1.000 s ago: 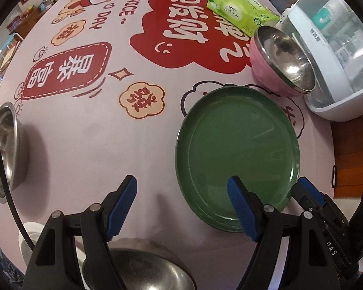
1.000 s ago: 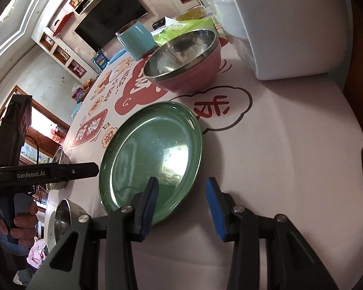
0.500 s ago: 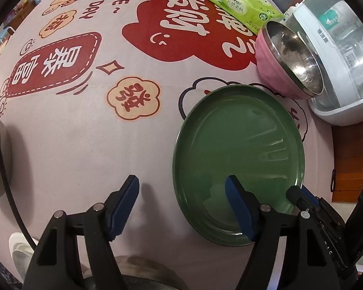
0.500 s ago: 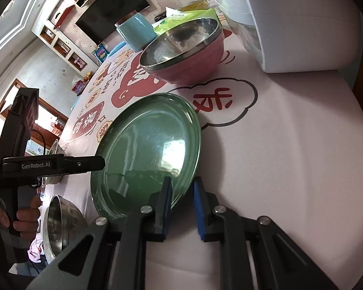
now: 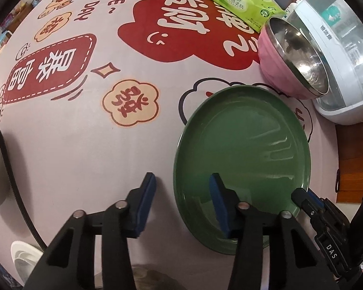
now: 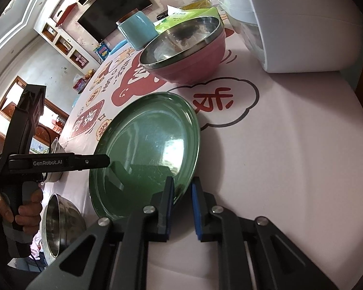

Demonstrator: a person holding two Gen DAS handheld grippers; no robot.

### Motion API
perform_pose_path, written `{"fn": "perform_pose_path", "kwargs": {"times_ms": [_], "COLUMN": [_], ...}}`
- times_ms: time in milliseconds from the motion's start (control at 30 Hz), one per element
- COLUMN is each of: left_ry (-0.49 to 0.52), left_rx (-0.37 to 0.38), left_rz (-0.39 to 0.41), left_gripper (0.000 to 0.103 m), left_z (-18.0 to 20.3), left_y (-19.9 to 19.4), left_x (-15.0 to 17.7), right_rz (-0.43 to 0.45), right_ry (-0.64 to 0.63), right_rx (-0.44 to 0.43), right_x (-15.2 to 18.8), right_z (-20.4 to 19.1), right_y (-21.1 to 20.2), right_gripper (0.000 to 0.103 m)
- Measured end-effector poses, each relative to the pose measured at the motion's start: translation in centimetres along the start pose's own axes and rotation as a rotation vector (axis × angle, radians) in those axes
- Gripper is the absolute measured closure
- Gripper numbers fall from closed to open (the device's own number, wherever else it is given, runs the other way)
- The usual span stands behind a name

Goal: Organize plates and bowls

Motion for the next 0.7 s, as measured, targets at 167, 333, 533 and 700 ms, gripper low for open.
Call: {"fn": "perform_pose_path", "kwargs": {"times_ms": [167,333,533,700], "left_ry": [0.007,-0.008,-0.011,-0.015], "left_rx": [0.009,0.022,0.019,0.009], "left_rz": [0.002,0.009,0.008,-0.006], "left_gripper": [0.076,0.079,0.08,0.08], "left_z": [0.64,0.77,0.66,0.53], "left_y": [-0.07,-0.21,-0.28,-0.22], "left_x": [-0.18,-0.23,-0.19,-0.24], "right_rz": [0.001,0.0,-0.004,-0.015], "right_ry": [0.006,0.006,-0.001,-0.014], "right_rx": [-0.014,-0.021,-0.023,-0.019], "right_x": [0.01,0.07,0.05,0.04], "right_z": [0.15,0.26,0.24,0.14], "right_y": [-0.01,-0.1,-0.11,-0.07], "right_gripper": [0.089,0.089,0.089,0.089]}}
Point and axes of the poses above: each gripper's, at about its wrist camera, not at the fingertips, and y roughly the way its jaws point, z to its right, x to its underside, the point moved 7 cm from there along y, roughly the way its jaws point, and after that the axes turned 8 degrees about x, right-handed, at the moved point
